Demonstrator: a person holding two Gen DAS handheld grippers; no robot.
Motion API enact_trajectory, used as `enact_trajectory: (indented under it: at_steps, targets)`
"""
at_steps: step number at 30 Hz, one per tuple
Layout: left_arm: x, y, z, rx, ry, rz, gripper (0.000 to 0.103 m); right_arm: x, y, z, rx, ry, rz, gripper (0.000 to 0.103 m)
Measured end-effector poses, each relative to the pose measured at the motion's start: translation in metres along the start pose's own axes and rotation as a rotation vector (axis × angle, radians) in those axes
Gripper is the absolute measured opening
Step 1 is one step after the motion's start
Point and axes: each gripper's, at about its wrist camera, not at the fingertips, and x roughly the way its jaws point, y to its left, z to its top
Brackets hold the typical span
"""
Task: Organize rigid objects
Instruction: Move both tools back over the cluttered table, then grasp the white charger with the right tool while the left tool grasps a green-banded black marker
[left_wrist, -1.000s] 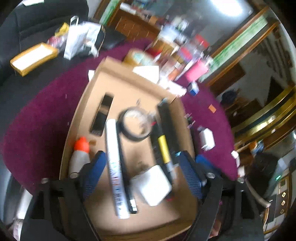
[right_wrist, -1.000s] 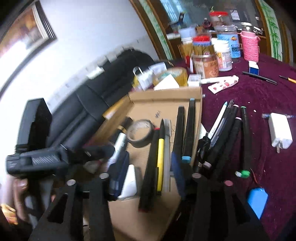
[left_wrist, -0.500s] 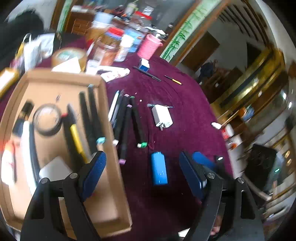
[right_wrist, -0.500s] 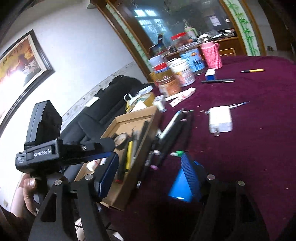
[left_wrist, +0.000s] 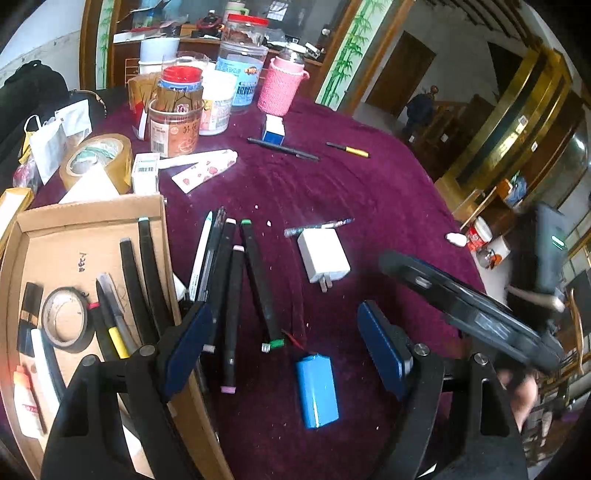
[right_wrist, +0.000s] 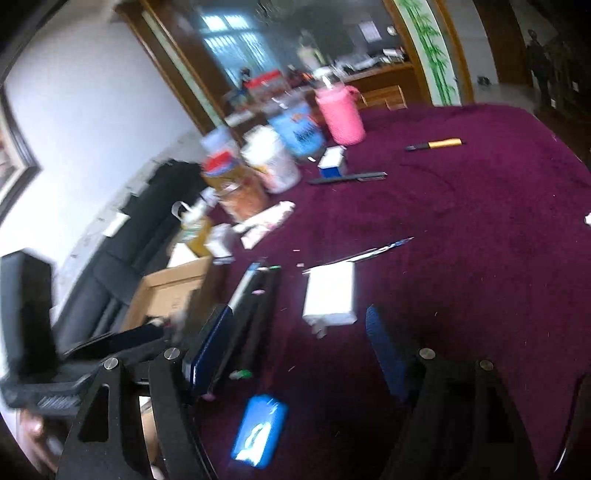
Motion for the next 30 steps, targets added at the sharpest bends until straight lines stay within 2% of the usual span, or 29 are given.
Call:
enact_trajectory:
  at_steps: [3, 8, 10, 13, 17, 19, 20, 22, 24, 25, 30]
  targets:
    - [-0.002, 0.003, 0.003, -0.007, -0.026, 0.076, 0.081, 0.025, -0.006, 0.011, -0.002, 0.036, -0.012, 0.069]
    - [0.005, 0.013, 0.005, -0.041, -0.024, 0.044, 0.081, 0.053, -0.013, 0.008, -0.020, 0.036, 0.011, 0.069]
    - [0.009, 0.012, 0.005, -0.037, -0.020, 0.057, 0.081, 0.057, -0.017, 0.006, 0.000, 0.038, -0.005, 0.069]
    - [0.020, 0.006, 0.007, 0.001, 0.003, 0.141, 0.081, 0.061, -0.015, 0.004, -0.032, 0.020, -0.033, 0.069]
    - [0.036, -0.002, 0.010, 0.048, 0.044, 0.156, 0.081, 0.073, -0.009, 0.001, -0.074, 0.033, -0.055, 0.067]
    - [0.040, -0.002, 0.012, 0.040, 0.049, 0.154, 0.081, 0.080, -0.004, -0.001, -0.109, 0.054, -0.089, 0.067]
    - [0.042, -0.002, 0.012, 0.038, 0.054, 0.167, 0.079, 0.084, -0.004, -0.002, -0.117, 0.067, -0.108, 0.066]
    - [0.046, -0.003, 0.013, 0.043, 0.062, 0.185, 0.066, 0.090, -0.006, -0.004, -0.121, 0.096, -0.135, 0.062]
    - [0.051, -0.002, 0.014, 0.031, 0.083, 0.193, 0.059, 0.087, -0.008, -0.004, -0.116, 0.085, -0.140, 0.045]
    - [0.052, -0.002, 0.014, 0.022, 0.090, 0.184, 0.053, 0.086, -0.010, -0.004, -0.100, 0.089, -0.121, 0.045]
    - [0.069, -0.004, 0.018, 0.015, 0.145, 0.196, 0.052, 0.078, -0.022, -0.004, -0.048, 0.094, -0.091, 0.044]
